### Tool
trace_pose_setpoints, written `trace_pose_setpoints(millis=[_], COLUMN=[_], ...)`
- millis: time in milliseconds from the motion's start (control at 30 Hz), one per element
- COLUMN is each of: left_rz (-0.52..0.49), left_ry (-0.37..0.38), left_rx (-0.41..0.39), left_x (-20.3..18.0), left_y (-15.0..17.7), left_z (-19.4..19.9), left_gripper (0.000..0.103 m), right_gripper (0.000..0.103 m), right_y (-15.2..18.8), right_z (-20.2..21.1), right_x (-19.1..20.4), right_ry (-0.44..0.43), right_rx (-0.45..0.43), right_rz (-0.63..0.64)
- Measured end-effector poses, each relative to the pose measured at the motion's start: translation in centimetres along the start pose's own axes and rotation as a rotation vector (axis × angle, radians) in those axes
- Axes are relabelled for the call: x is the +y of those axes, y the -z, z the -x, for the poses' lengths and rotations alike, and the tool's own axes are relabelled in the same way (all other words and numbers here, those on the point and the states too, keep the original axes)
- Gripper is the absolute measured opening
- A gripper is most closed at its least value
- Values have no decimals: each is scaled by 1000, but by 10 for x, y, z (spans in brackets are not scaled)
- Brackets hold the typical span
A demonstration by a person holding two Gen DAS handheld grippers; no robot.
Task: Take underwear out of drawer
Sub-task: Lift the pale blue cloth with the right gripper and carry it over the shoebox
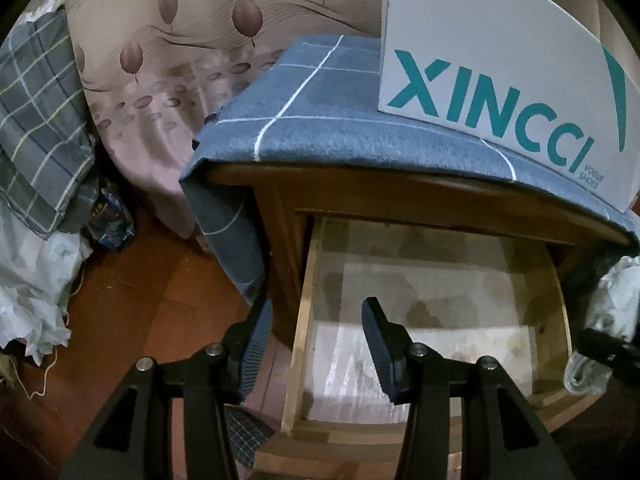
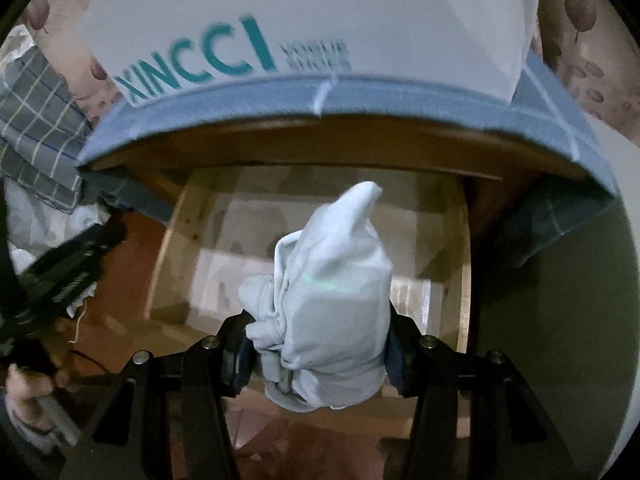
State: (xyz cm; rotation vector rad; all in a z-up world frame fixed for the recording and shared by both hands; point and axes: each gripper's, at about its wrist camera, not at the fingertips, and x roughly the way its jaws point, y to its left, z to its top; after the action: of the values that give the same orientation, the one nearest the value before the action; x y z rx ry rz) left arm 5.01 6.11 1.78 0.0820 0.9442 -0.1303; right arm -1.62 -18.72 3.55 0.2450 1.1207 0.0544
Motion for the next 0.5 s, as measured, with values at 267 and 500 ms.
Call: trace_pose_setpoints(millis=[267,500], left_rz=[-13,-1], left_ry=[-11,-23], left_rx=[-15,-9], left_x=[3,8], left_y=[1,2], left_z=[3,2], left_gripper=[48,48], right_gripper=[49,50], right_y=[-17,-25], right_z=[46,86], right_x=[13,26], right_ry=[3,21], right_rx=[-50,-115], right_rz=[10,40])
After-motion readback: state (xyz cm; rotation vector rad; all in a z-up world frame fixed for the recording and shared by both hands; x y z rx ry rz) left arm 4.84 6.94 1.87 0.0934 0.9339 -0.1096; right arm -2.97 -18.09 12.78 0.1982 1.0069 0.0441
